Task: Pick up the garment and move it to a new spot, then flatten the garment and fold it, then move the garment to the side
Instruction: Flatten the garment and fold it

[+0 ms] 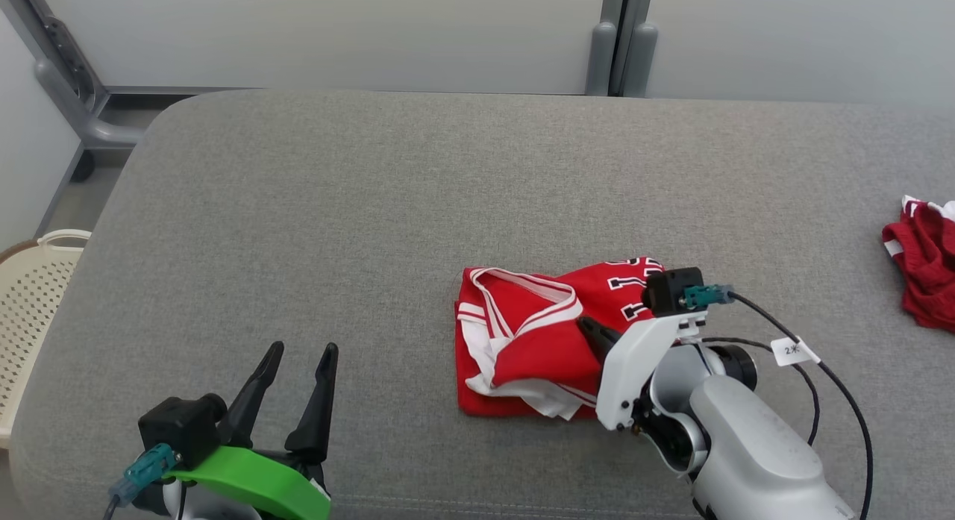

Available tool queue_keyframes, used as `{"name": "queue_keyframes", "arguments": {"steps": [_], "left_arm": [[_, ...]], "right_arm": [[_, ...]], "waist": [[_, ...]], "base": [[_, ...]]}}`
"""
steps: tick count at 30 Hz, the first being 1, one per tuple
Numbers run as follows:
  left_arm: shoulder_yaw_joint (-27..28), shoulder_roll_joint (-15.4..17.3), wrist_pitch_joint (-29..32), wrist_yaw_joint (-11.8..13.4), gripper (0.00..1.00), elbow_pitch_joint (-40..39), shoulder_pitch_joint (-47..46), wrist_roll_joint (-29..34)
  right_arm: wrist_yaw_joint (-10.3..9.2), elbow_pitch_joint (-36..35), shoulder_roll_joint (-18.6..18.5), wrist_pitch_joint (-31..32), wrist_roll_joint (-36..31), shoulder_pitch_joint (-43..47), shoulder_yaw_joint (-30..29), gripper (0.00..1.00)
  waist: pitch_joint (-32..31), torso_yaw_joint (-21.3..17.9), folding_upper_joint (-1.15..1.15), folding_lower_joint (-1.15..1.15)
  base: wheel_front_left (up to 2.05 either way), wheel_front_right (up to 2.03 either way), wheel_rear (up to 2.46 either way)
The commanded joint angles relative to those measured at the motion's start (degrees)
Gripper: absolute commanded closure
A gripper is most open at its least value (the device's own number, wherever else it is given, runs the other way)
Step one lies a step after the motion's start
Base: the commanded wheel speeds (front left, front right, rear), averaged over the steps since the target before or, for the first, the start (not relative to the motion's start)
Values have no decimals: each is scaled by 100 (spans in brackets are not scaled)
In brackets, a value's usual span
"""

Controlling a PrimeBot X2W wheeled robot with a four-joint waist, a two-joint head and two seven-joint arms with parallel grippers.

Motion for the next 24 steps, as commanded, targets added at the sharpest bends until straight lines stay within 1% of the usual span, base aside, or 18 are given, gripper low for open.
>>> {"name": "queue_keyframes", "arguments": {"steps": [1, 9, 18, 24], "left_arm": [[9, 54, 3, 16, 0, -20, -43, 1], [22, 66, -1, -2, 0, -2, -92, -33], [10, 39, -17, -38, 0, 70, -166, -36], [42, 44, -44, -12, 0, 86, -132, -53]], "right_arm": [[0, -24, 12, 21, 71, 126, 88, 100], [0, 235, 58, -68, 265, 139, 532, 100], [0, 508, 66, -299, 570, -106, 1353, 100], [0, 644, 68, -484, 637, -292, 1486, 100]], "waist": [[1, 9, 0, 0], [48, 16, 0, 0], [100, 66, 0, 0], [92, 27, 0, 0]], "base": [[0, 0, 0], [0, 0, 0], [0, 0, 0], [0, 0, 0]]}}
